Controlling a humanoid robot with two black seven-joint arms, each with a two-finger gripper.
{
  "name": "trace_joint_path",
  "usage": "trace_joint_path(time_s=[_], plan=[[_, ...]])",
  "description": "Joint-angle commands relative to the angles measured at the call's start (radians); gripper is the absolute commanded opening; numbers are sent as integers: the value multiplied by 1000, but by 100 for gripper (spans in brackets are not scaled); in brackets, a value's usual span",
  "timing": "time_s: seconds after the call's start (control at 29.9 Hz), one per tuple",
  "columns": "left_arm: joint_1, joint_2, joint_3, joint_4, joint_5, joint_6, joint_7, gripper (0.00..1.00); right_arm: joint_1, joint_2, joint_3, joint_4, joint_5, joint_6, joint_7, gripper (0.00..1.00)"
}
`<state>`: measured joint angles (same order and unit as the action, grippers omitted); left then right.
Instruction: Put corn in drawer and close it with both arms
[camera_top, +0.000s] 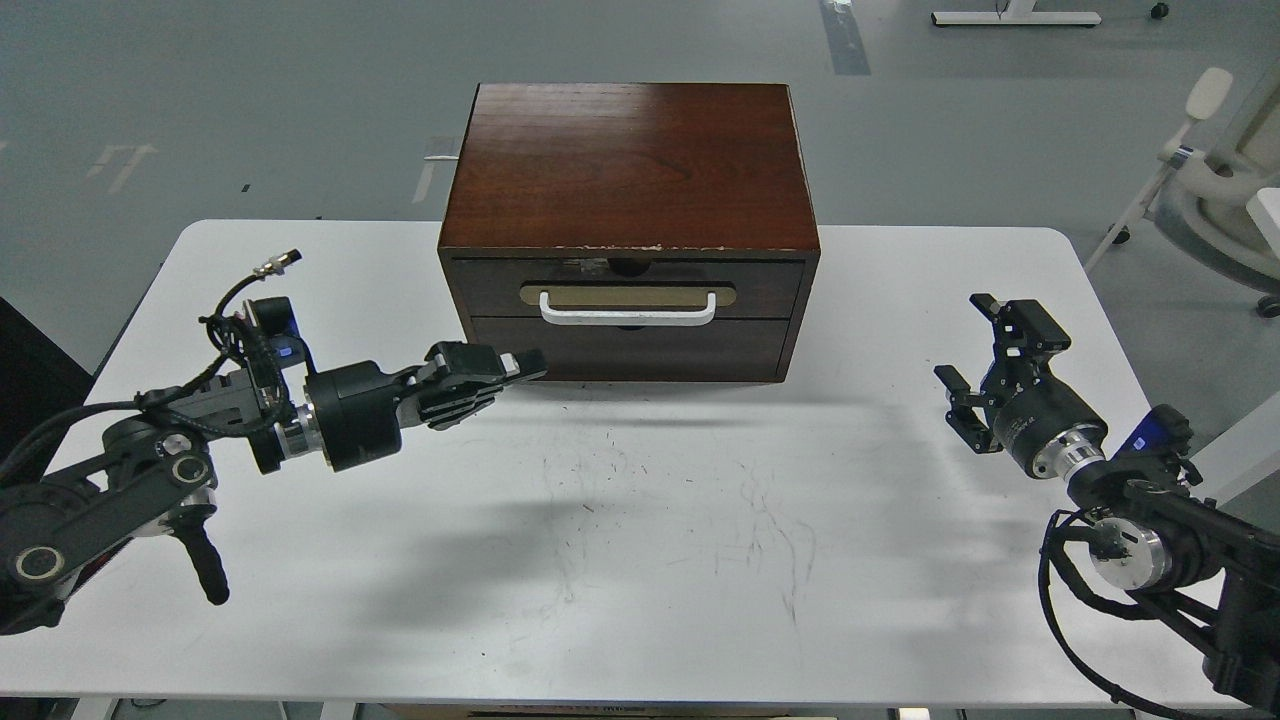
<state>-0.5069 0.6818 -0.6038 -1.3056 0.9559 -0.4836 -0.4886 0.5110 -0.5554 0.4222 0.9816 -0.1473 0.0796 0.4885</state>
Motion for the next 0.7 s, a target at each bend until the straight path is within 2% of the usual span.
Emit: trace_joint_path(time_s=[0.0,0.13,0.37,0.67], plan=[[4,39,-34,-4,-272,5,0,100,3,0,15,0,0,-1,0,97],[30,64,-40,20,-440,8,0,100,7,11,24,-1,0,-11,0,97],[123,61,-40,100,-502,54,0,100,7,38,38,-9,0,-12,0,100],[172,51,-44,152,-730,46,0,100,18,80,87,-34,0,-14,0,100]])
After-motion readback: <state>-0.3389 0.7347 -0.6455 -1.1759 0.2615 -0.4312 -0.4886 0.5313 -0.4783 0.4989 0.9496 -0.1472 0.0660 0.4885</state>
